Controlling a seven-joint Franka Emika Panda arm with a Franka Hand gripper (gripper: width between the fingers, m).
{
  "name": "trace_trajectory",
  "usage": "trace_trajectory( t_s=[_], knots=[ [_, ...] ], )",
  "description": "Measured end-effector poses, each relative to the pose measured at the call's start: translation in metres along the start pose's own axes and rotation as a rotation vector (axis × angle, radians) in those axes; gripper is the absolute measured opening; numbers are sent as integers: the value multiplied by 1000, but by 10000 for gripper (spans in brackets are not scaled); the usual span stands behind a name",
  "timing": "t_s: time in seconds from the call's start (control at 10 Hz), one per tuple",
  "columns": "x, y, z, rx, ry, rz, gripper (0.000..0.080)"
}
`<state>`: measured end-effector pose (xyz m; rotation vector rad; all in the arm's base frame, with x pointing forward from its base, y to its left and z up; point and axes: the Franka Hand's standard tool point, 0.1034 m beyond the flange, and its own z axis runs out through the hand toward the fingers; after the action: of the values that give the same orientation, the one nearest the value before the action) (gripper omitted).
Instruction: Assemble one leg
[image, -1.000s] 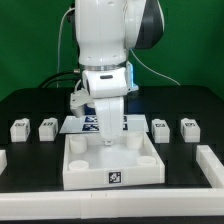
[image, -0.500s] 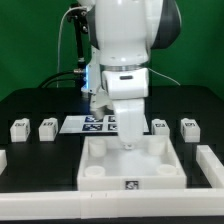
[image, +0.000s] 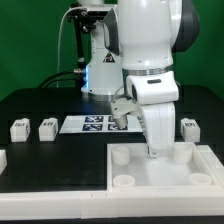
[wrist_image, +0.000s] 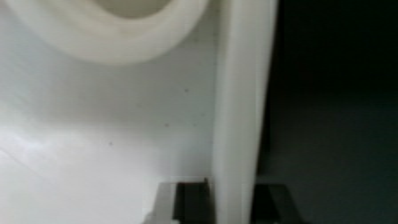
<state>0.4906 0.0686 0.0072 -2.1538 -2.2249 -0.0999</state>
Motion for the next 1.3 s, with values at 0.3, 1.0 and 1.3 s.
trace_trajectory(
  t_s=[0.3,1.0,1.3],
  knots=[
    [0,0,1,8,-1,11,60],
    [-2,-1,1,9,-1,15,633],
    [-3,-1,1,9,-2,16,649]
  ],
)
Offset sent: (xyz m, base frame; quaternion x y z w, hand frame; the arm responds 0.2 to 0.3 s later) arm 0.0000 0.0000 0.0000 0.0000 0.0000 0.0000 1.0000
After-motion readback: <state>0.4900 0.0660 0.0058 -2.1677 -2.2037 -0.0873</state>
